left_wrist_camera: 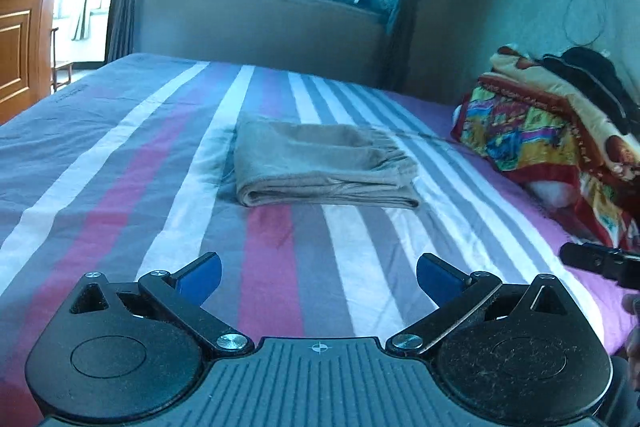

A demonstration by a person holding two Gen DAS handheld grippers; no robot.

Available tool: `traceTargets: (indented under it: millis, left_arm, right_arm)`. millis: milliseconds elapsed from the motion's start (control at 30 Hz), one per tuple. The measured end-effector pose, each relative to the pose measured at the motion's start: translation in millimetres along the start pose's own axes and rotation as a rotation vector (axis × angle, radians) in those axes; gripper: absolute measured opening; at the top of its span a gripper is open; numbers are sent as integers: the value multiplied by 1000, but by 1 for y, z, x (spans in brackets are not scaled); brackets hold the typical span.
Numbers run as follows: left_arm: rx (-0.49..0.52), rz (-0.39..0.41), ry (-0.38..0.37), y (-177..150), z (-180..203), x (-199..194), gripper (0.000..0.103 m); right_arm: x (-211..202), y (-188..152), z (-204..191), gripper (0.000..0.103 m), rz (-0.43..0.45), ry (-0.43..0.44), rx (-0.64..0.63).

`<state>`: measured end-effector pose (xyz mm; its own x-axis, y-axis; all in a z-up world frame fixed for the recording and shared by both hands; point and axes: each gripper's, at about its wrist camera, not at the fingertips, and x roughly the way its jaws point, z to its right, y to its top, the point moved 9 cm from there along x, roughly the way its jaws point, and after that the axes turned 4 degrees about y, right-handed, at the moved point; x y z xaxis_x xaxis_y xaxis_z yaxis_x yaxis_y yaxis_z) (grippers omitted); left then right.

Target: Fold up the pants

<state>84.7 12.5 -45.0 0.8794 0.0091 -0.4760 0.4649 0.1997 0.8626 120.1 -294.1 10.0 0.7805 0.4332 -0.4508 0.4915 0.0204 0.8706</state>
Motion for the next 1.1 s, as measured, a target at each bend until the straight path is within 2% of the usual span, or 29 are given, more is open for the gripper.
traceTargets:
  millis: [233,500,1100]
  left_arm:
    - [-6,16,12,-11,-1,-17,103]
    - [-17,23,8,-11,-6,-21,103]
    - [-9,34,1,-10,-1,-20,103]
  right_arm:
    - [-20,-13,-21,103,11,-38,-37]
    - [-33,-9,-35,103,44,-26,-55]
    - [-30,-15,-35,103,32,-37,-39]
